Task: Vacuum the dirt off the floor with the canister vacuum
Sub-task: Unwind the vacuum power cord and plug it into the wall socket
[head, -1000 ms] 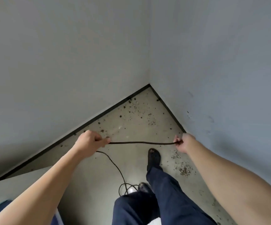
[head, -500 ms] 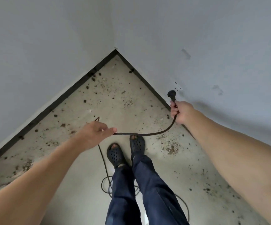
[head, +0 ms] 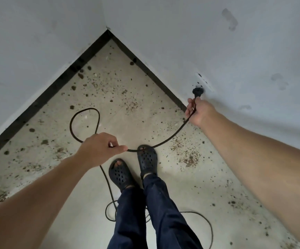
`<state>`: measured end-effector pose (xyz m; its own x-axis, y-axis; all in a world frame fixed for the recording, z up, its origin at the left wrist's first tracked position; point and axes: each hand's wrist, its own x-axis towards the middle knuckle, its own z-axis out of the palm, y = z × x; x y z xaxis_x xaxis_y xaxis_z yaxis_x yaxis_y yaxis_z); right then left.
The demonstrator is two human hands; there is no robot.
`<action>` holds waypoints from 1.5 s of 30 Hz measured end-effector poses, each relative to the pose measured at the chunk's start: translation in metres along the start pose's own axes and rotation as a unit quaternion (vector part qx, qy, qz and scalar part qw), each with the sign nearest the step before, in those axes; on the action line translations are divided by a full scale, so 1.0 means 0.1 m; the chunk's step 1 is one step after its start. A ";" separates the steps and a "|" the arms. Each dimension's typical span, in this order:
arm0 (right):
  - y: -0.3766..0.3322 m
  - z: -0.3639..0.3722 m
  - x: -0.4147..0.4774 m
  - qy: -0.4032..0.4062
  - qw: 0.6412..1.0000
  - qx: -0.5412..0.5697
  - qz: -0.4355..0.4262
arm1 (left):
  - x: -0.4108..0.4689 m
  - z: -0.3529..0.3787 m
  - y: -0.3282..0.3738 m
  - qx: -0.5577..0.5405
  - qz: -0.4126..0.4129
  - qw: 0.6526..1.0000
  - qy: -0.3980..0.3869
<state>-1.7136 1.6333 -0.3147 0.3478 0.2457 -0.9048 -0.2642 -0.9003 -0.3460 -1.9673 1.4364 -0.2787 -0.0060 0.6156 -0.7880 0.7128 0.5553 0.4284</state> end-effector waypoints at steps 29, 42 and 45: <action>-0.17 0.34 0.23 0.003 0.997 0.069 -0.032 | 0.37 -0.16 0.20 0.053 -0.030 0.998 -0.016; -0.27 0.17 0.09 -0.026 0.997 -0.068 -0.033 | 0.09 0.28 0.15 0.025 -0.048 0.998 0.019; -0.29 0.07 -0.08 -0.007 0.964 -0.248 -0.094 | -0.14 0.28 0.20 0.034 -0.052 0.998 0.028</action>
<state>-1.7153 1.6605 -0.2992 0.3348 0.4238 -0.8416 0.2671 -0.8992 -0.3465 -1.9332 1.4233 -0.2714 -0.1197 0.5878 -0.8001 0.7517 0.5801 0.3137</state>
